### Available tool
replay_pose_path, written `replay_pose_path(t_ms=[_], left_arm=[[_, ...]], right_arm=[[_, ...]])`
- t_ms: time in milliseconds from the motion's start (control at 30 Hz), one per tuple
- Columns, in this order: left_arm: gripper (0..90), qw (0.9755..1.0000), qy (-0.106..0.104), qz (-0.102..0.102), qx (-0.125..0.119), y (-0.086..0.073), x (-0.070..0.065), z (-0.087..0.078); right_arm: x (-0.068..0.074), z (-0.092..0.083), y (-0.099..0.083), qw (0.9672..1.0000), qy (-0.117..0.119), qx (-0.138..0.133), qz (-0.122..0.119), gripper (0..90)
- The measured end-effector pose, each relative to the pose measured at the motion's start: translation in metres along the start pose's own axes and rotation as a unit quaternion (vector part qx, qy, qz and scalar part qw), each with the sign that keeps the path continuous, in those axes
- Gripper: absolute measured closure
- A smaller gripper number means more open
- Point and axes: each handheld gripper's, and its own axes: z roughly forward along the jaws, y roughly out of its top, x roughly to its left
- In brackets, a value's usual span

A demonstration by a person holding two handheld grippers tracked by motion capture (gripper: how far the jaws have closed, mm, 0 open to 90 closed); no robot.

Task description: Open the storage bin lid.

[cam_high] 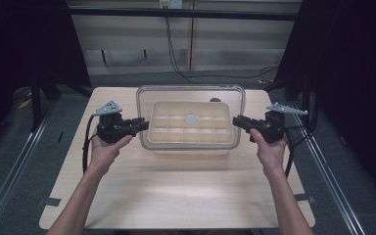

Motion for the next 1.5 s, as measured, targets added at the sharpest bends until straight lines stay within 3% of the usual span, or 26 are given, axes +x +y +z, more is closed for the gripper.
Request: replay_pose_path(t_ms=[333,900,1500], left_arm=[[70.1,0.9999,0.002,0.007,0.008,-0.011,-0.009,-0.005],[70.4,0.9998,-0.009,0.008,0.017,-0.023,-0.018,-0.010],[70.4,0.9990,-0.012,0.015,0.040,-0.038,-0.029,-0.017]], right_arm=[[0.006,-0.008,-0.010,0.9999,-0.005,-0.001,-0.014,69.2],[0.014,-0.021,-0.022,0.9999,0.003,-0.001,-0.011,69.7],[0.016,-0.029,-0.043,0.9992,0.018,0.035,-0.009,69.7]])
